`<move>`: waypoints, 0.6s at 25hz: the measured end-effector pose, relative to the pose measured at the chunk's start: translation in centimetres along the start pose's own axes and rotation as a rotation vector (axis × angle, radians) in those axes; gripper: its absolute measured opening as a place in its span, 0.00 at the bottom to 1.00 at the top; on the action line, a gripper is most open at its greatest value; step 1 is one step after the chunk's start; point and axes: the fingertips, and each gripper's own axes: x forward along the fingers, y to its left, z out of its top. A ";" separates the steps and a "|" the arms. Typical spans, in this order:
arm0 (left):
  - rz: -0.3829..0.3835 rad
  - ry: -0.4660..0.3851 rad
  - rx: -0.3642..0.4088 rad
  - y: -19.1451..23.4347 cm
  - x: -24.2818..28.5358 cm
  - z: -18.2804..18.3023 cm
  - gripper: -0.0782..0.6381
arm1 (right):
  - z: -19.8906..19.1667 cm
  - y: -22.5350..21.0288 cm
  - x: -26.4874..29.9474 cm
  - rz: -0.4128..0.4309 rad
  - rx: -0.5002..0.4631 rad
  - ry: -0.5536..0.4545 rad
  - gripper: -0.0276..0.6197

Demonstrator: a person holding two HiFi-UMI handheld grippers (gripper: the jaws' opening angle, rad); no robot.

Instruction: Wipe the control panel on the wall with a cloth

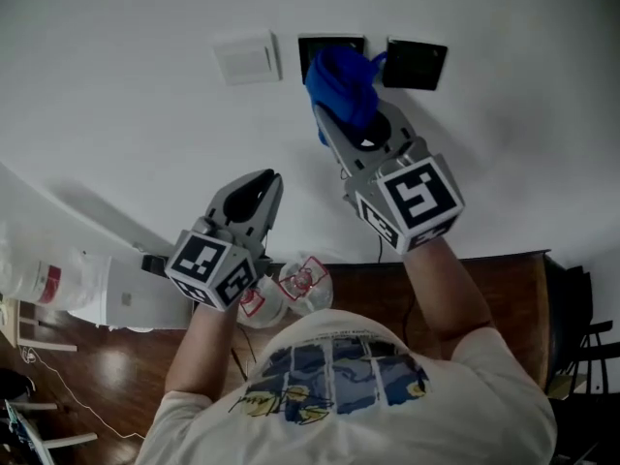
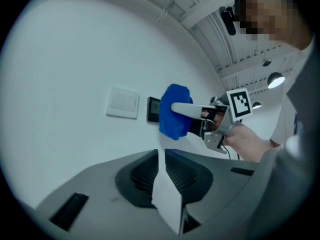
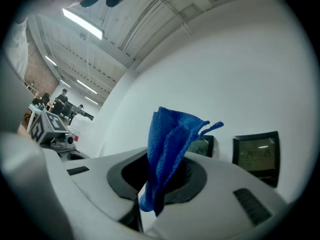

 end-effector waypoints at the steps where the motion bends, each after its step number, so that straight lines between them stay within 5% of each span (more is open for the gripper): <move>1: -0.012 0.011 -0.004 0.3 -0.3 -0.5 0.13 | 0.0 0.2 1.1 -0.013 -0.010 0.010 0.12; 15: -0.152 0.098 -0.023 0.1 -0.4 -5.3 0.13 | -1.2 -3.6 4.3 -0.159 -0.107 0.105 0.12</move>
